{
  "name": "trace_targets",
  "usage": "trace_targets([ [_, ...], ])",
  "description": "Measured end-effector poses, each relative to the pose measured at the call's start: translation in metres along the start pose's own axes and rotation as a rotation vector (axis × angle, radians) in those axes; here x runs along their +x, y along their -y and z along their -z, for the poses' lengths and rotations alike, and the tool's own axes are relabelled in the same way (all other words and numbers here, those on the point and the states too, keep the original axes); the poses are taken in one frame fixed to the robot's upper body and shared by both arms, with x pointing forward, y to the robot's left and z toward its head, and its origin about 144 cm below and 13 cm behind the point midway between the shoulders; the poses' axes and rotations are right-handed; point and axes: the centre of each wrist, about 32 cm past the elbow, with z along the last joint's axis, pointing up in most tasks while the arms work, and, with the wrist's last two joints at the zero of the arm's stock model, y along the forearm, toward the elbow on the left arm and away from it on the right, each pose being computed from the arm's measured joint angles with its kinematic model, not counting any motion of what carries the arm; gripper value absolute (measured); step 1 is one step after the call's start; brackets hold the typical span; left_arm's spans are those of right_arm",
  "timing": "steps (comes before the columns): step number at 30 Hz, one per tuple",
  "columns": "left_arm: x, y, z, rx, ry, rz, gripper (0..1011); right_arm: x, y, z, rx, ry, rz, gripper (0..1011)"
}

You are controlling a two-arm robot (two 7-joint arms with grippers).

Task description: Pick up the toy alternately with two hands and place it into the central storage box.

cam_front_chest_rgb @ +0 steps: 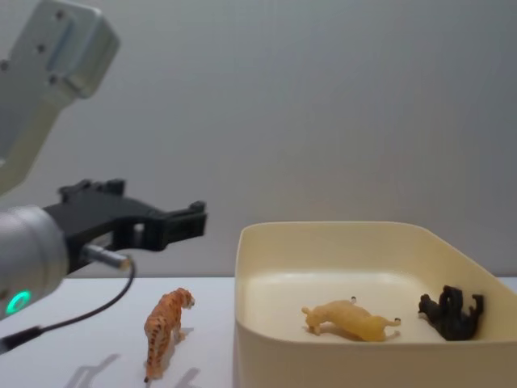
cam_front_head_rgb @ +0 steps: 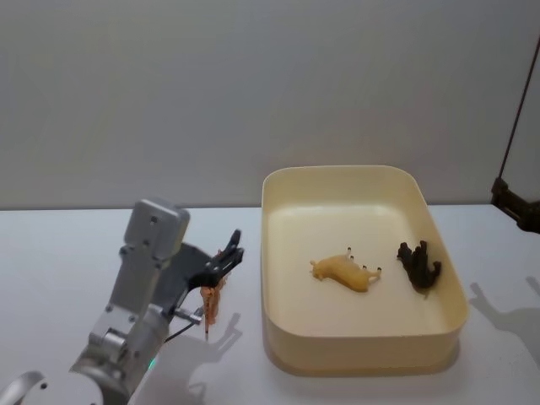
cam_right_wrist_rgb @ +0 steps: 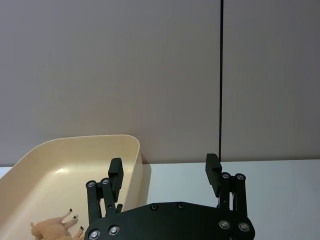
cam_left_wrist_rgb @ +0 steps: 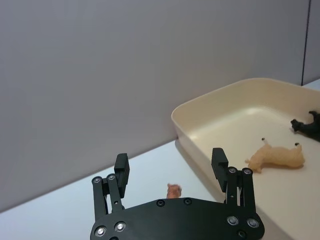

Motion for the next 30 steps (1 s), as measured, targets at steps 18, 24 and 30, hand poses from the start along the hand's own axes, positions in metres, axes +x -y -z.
trace_targets([
  [18, 0.005, -0.036, 0.013, 0.204, -0.051, -0.019, 1001, 0.002, 0.003, -0.001, 0.004, -0.001, 0.009, 1001],
  [24, 0.007, -0.034, 0.019, 0.228, -0.058, 0.003, 1001, 0.002, 0.003, -0.001, 0.004, -0.001, 0.010, 1001],
  [30, 0.009, -0.026, 0.024, 0.232, -0.074, 0.021, 1001, 0.002, 0.003, -0.001, 0.004, -0.002, 0.011, 1001],
])
